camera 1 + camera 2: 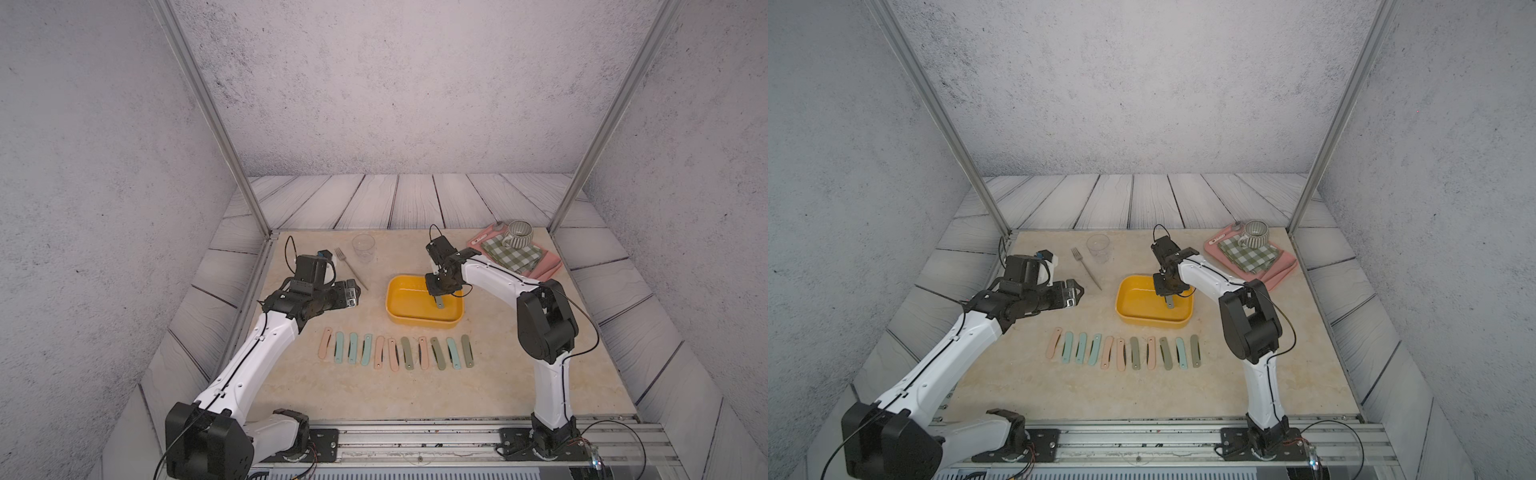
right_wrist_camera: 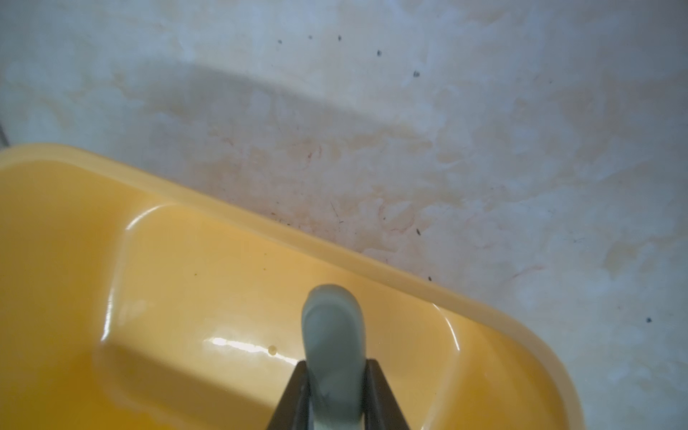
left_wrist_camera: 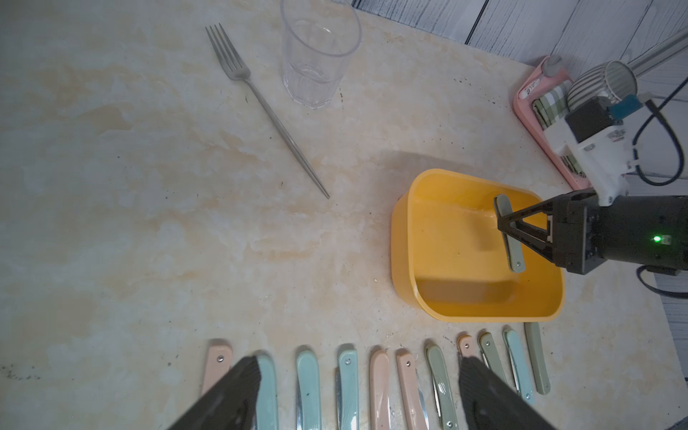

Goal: Take the fruit knife out of the storage box
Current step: Pick up the fruit knife from the storage box, then place the fruit knife at the center of the board.

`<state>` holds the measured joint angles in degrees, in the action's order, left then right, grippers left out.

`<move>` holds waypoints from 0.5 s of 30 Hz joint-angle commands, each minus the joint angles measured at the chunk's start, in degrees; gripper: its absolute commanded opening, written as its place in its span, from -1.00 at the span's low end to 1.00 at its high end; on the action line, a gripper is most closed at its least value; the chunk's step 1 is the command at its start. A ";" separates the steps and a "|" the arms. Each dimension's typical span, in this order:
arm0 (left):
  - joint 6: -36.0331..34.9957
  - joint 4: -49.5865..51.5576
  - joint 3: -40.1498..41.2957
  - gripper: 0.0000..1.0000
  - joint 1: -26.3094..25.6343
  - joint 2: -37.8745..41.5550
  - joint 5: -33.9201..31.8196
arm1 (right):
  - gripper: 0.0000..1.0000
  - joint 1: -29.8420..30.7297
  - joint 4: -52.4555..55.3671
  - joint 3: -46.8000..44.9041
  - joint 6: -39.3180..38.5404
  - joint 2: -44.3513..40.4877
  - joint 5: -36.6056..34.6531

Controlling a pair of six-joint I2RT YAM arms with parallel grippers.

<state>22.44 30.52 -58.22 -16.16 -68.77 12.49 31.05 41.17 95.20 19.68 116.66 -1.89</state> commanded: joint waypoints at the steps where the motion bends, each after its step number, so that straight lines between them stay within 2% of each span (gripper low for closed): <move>1: -1.64 0.43 -0.32 0.83 -0.18 -0.61 0.95 | -1.00 -0.11 3.01 1.85 -0.34 -3.35 -0.14; 3: -2.00 0.54 -0.28 0.86 -0.18 -0.51 0.96 | -1.00 -0.11 4.12 2.27 -0.54 -4.34 -0.26; 5: -2.31 0.72 -0.31 0.98 -0.18 -0.58 1.28 | -1.00 -0.08 4.89 2.23 -0.51 -5.57 -0.43; 10: -2.76 1.08 -0.16 0.97 -0.27 -0.36 1.66 | -1.00 -0.31 8.69 2.00 -0.21 -9.38 -1.30; 15: -3.44 1.87 -0.31 0.97 -1.60 -0.31 0.67 | -1.00 -1.20 10.48 -2.25 0.70 -14.46 -1.56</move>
<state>20.34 31.14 -58.22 -16.78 -69.06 13.43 30.59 48.16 95.00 19.75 105.75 -2.15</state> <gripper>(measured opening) 0.986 0.244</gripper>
